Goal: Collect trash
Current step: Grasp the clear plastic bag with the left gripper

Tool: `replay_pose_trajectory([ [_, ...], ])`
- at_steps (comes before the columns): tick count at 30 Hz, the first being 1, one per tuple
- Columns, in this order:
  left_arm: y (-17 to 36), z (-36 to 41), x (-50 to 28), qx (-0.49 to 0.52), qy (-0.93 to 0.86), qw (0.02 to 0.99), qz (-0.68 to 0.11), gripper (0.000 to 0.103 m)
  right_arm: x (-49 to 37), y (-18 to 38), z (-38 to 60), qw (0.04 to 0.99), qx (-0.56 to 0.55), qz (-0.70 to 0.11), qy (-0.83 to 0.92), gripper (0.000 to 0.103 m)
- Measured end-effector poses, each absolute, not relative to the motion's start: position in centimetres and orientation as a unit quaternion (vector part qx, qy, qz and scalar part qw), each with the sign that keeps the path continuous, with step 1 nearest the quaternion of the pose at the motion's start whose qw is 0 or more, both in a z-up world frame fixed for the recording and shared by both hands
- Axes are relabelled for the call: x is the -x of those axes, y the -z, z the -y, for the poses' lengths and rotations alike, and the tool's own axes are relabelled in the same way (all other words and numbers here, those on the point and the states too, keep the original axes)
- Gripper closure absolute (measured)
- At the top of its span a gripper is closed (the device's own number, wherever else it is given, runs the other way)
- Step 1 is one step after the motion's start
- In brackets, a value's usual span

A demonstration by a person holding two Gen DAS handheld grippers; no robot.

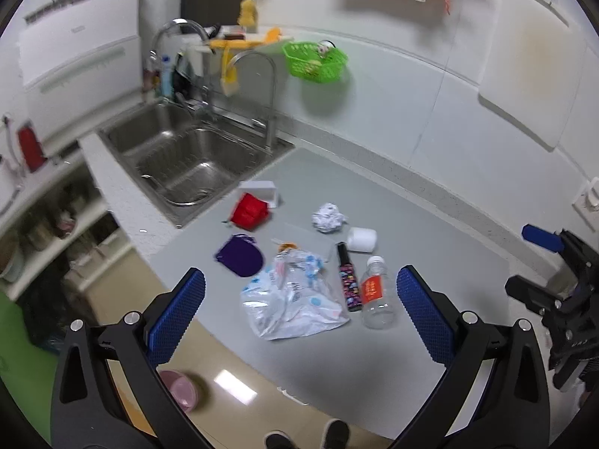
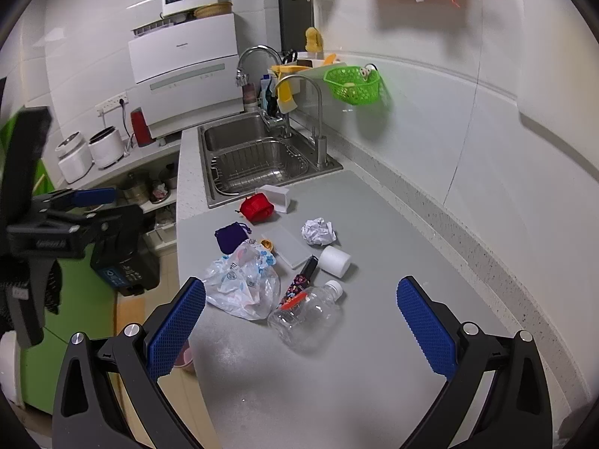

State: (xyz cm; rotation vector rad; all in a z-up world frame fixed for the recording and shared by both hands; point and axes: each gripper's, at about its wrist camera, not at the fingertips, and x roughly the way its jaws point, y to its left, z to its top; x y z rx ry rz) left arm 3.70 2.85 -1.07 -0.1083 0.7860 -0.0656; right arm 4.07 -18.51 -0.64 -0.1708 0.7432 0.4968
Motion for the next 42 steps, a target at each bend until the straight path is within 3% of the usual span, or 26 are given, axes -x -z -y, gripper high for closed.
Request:
replay_pose_trajectory([
  [3, 2.0, -2.5, -4.8, 0.030, 0.028, 0.927, -0.373, 0.003, -4.5, 1.1, 18.7, 0.897, 0.081, -0.364, -0.238, 0.005],
  [12, 9.3, -3.8, -10.2, 0.058, -0.005, 0.887, -0.457, 0.003, -6.1, 2.6, 19.5, 0.893, 0.082, -0.379, -0.229, 0.005],
  [26, 17.7, -4.1, -14.5, 0.080, -0.013, 0.846, -0.527, 0.004, -8.9, 4.8, 19.1, 0.882, 0.090, -0.403, -0.226, 0.005],
  [28, 18.4, -4.0, -14.9, 0.079, -0.009, 0.842, -0.533, 0.019, -9.1, 5.0, 19.0, 0.882, 0.090, -0.404, -0.226, 0.005],
  [33, 19.7, -3.7, -15.6, 0.077, 0.005, 0.834, -0.547, 0.043, -10.1, 5.3, 18.8, 0.880, 0.090, -0.408, -0.227, 0.005],
  [35, 20.1, -3.3, -15.9, 0.071, 0.011, 0.831, -0.552, 0.060, -10.2, 5.5, 18.6, 0.879, 0.091, -0.409, -0.227, 0.005],
  [37, 20.8, -3.0, -16.1, 0.067, 0.015, 0.825, -0.562, 0.087, -10.4, 5.6, 18.6, 0.879, 0.092, -0.410, -0.227, 0.005],
  [39, 21.2, -2.9, -16.1, 0.070, 0.021, 0.823, -0.563, 0.094, -10.6, 5.7, 18.5, 0.878, 0.091, -0.412, -0.227, 0.005],
  [42, 21.2, -3.0, -16.0, 0.072, 0.024, 0.825, -0.560, 0.097, -10.9, 6.0, 18.4, 0.877, 0.092, -0.414, -0.226, 0.005],
])
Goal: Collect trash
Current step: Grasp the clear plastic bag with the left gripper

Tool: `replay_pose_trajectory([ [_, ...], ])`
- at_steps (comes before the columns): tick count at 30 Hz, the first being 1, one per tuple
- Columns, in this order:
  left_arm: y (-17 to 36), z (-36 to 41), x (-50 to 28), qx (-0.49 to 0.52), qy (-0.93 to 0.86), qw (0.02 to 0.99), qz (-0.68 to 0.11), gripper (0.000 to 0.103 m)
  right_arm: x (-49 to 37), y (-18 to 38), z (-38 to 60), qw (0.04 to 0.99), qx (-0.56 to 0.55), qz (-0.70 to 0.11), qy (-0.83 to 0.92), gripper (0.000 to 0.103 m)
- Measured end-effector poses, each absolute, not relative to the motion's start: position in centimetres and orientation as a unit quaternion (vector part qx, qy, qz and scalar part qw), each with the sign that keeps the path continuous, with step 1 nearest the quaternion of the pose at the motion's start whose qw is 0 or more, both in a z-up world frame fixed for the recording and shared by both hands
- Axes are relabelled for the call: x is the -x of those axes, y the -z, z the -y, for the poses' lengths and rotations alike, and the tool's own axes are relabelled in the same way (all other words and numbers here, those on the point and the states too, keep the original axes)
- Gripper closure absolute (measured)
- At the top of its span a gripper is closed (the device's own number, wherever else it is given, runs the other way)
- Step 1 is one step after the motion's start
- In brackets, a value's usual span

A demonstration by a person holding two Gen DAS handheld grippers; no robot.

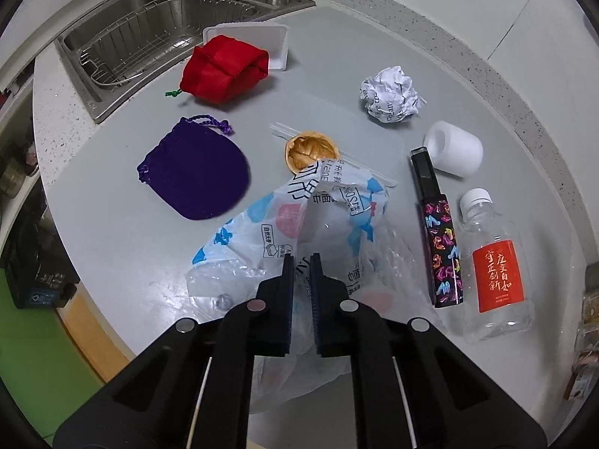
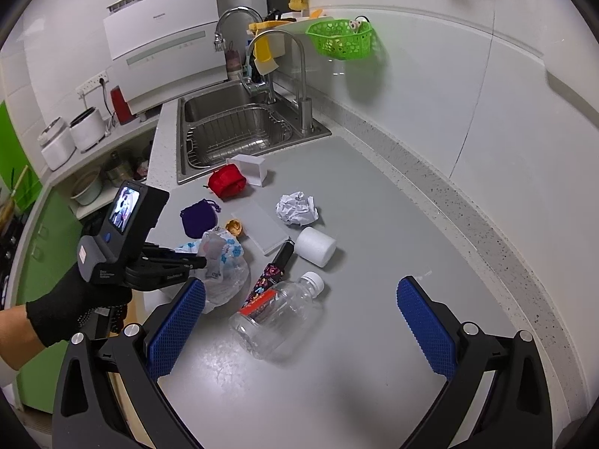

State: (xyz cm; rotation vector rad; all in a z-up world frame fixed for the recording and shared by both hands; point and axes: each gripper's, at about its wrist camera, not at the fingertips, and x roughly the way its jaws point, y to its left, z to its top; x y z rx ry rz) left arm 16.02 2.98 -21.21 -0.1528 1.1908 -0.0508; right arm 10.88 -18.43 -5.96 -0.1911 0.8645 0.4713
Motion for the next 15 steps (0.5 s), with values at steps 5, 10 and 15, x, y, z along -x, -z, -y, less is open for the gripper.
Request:
replay_pose_trajectory([
  [5, 20.4, -3.4, -15.5, 0.072, 0.023, 0.834, -0.547, 0.100, -11.1, 6.7, 18.0, 0.874, 0.091, -0.420, -0.227, 0.005],
  [10, 18.6, -3.6, -14.7, 0.074, 0.023, 0.847, -0.526, 0.100, -11.8, 8.6, 17.1, 0.863, 0.094, -0.443, -0.222, 0.005],
  [15, 15.8, -4.2, -13.6, 0.073, 0.022, 0.862, -0.501, 0.100, -12.5, 10.3, 16.4, 0.854, 0.089, -0.468, -0.208, 0.005],
])
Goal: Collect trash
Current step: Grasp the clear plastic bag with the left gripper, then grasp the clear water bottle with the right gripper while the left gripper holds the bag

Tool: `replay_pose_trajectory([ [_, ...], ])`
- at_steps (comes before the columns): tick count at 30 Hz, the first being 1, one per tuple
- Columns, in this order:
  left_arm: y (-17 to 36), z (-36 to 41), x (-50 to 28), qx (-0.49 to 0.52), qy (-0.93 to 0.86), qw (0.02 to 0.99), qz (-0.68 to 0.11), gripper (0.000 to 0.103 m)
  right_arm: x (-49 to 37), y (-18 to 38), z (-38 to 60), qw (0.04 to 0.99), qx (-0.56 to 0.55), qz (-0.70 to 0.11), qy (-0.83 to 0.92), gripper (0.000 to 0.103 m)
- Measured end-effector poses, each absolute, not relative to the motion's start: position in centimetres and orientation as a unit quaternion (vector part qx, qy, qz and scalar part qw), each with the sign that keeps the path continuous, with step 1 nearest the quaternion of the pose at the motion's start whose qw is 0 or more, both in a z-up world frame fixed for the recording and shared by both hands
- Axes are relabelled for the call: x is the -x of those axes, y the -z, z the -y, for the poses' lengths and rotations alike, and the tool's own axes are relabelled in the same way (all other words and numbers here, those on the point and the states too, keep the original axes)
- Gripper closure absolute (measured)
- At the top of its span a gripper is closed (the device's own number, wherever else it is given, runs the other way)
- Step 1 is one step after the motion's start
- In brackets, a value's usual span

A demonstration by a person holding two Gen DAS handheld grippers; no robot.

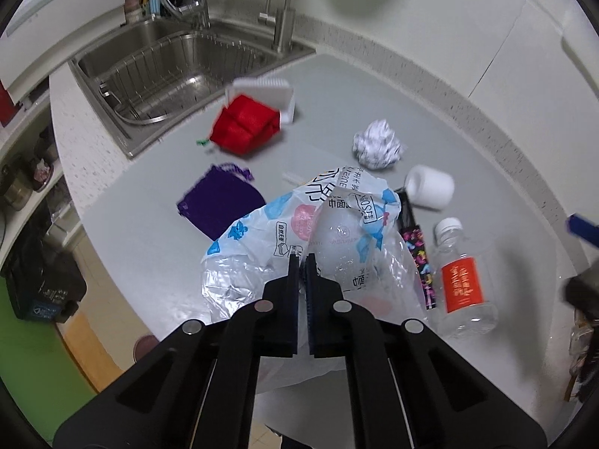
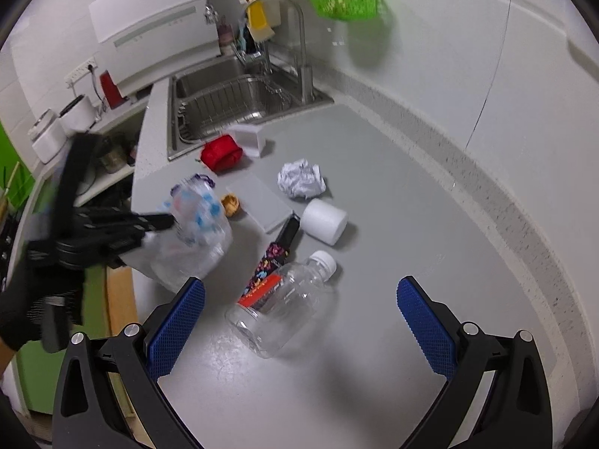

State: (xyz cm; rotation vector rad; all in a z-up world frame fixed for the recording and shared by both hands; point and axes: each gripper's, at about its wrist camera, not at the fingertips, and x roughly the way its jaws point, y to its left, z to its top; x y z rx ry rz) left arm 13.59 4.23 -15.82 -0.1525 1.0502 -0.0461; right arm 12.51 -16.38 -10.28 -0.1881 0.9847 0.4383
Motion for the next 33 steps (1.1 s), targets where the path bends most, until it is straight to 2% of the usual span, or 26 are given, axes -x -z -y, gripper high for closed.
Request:
replay_pose_trajectory([
  [10, 11.6, -4.9, -11.8, 0.065, 0.020, 0.885, -0.460, 0.100, -14.4, 15.7, 15.0, 0.810, 0.063, -0.553, -0.183, 0.005],
  [20, 10.5, -5.8, -9.7, 0.072, 0.015, 0.892, -0.447, 0.100, -15.6, 19.9, 15.0, 0.763, -0.006, -0.624, -0.166, 0.005],
  [22, 10.4, -6.1, -9.3, 0.075, 0.012, 0.892, -0.446, 0.100, -15.5, 20.2, 15.1, 0.757, -0.019, -0.629, -0.174, 0.008],
  [24, 10.3, -6.4, -8.9, 0.078, 0.009, 0.892, -0.445, 0.100, -15.4, 20.6, 14.9, 0.748, -0.029, -0.636, -0.184, 0.021],
  [26, 10.2, -6.5, -8.7, 0.079, 0.007, 0.893, -0.443, 0.100, -15.2, 20.7, 14.6, 0.746, -0.033, -0.637, -0.191, 0.028],
  [33, 9.8, -6.5, -7.7, 0.086, 0.008, 0.895, -0.437, 0.100, -14.3, 19.4, 15.0, 0.764, -0.030, -0.613, -0.198, 0.035],
])
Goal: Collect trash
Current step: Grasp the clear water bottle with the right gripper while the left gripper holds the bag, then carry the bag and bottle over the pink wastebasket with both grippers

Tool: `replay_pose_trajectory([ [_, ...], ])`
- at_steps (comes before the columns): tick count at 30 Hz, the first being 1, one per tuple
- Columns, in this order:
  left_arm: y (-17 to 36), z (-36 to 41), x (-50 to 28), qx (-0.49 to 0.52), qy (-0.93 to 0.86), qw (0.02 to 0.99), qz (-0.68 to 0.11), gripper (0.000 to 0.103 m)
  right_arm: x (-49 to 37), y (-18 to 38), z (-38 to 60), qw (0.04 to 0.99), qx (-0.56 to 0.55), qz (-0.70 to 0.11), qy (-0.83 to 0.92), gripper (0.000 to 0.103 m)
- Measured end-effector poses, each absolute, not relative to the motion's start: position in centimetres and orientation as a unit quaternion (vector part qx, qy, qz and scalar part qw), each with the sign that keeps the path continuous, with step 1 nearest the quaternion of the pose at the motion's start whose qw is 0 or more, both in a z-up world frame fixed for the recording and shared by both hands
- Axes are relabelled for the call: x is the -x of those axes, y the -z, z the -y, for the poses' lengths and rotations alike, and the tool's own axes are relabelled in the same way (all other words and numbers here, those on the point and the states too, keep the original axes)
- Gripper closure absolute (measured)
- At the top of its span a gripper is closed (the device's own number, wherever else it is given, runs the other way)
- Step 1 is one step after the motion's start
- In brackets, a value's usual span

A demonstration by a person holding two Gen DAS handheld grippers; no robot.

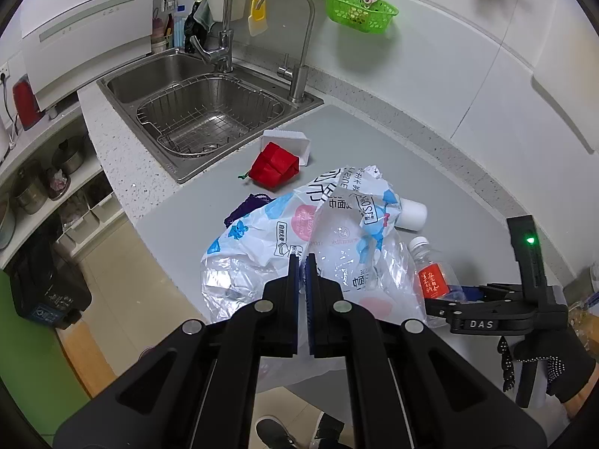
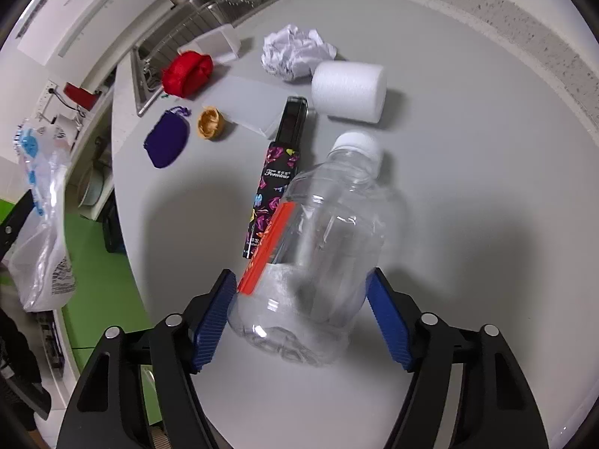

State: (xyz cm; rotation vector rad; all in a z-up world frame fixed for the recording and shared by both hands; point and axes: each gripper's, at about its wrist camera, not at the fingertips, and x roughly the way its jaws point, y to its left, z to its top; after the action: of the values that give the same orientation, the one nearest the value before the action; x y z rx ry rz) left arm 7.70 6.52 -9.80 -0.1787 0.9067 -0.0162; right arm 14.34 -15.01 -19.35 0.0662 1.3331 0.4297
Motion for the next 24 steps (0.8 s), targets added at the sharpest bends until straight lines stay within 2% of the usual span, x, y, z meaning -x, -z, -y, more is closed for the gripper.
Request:
replay_pose_trajectory([
  [16, 8.1, -5.9, -5.5, 0.094, 0.005, 0.905, -0.414, 0.100, -11.0, 11.2, 15.3, 0.832, 0.033, -0.499, -0.242, 0.041],
  [24, 6.7, -9.4, -1.7, 0.105, -0.042, 0.910, -0.399, 0.100, -9.3, 7.1, 10.1, 0.838, 0.061, -0.433, -0.326, 0.042],
])
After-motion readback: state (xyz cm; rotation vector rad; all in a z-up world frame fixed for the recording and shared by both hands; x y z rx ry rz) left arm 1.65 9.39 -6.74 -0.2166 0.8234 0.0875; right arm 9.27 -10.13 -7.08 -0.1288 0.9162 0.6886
